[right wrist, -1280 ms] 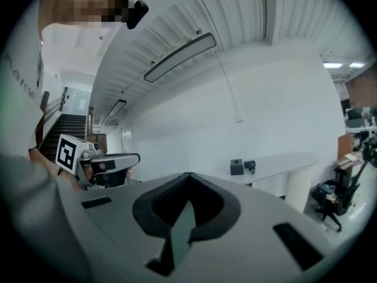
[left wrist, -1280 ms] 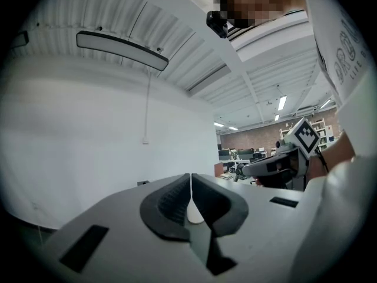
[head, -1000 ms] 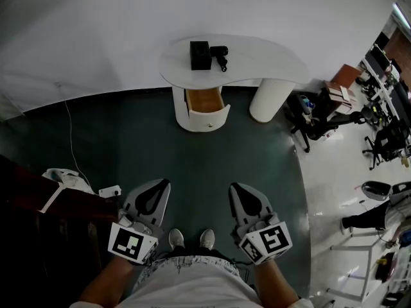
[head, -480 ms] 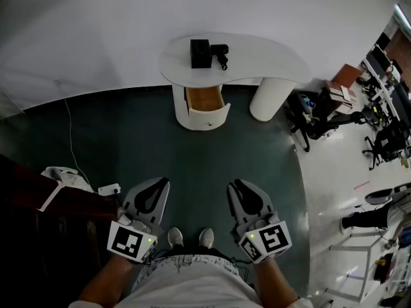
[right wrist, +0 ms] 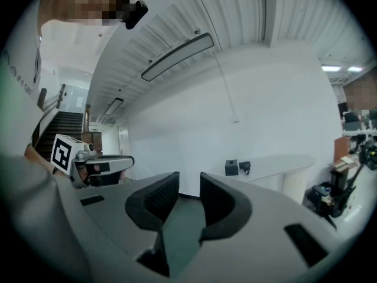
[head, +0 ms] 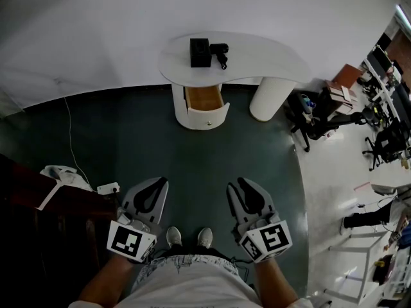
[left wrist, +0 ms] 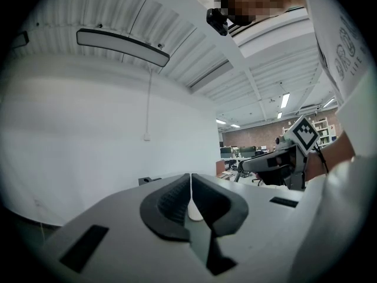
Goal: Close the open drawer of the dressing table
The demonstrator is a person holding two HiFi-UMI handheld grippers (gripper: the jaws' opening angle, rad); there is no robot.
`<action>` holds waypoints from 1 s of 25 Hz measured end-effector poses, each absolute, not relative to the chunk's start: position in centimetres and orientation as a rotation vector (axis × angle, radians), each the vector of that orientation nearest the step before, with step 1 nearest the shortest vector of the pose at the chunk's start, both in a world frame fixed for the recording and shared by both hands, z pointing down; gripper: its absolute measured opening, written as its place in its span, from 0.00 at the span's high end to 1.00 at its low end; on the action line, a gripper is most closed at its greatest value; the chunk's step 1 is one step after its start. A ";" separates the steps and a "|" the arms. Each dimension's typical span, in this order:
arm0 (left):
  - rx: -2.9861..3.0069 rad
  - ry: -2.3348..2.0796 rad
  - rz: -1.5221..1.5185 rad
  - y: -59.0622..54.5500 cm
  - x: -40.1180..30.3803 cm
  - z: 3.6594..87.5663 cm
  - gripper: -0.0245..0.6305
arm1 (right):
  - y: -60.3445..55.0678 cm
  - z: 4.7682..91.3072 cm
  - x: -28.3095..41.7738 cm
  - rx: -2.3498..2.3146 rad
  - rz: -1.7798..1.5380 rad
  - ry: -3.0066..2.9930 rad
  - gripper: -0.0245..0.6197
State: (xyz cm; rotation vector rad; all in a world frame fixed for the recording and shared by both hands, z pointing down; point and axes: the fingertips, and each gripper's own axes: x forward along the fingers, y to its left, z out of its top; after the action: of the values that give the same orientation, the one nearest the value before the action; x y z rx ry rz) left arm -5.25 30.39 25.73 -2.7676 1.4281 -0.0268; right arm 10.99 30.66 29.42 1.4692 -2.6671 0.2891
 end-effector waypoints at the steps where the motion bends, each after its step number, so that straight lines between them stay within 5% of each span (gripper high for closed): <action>1: -2.768 1.431 -0.029 30.4 -5.2 25.8 0.93 | 30.6 29.5 11.0 1.468 0.290 -2.667 0.78; 25: -2.706 1.530 -0.058 30.1 0.7 27.1 0.93 | 29.2 31.7 17.3 1.357 0.301 -2.703 0.75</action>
State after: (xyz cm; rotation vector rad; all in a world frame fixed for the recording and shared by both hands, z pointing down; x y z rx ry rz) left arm 0.72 30.05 27.11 -2.7058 1.5301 -0.0575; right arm 17.33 29.18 31.74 1.3566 -2.7031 0.3009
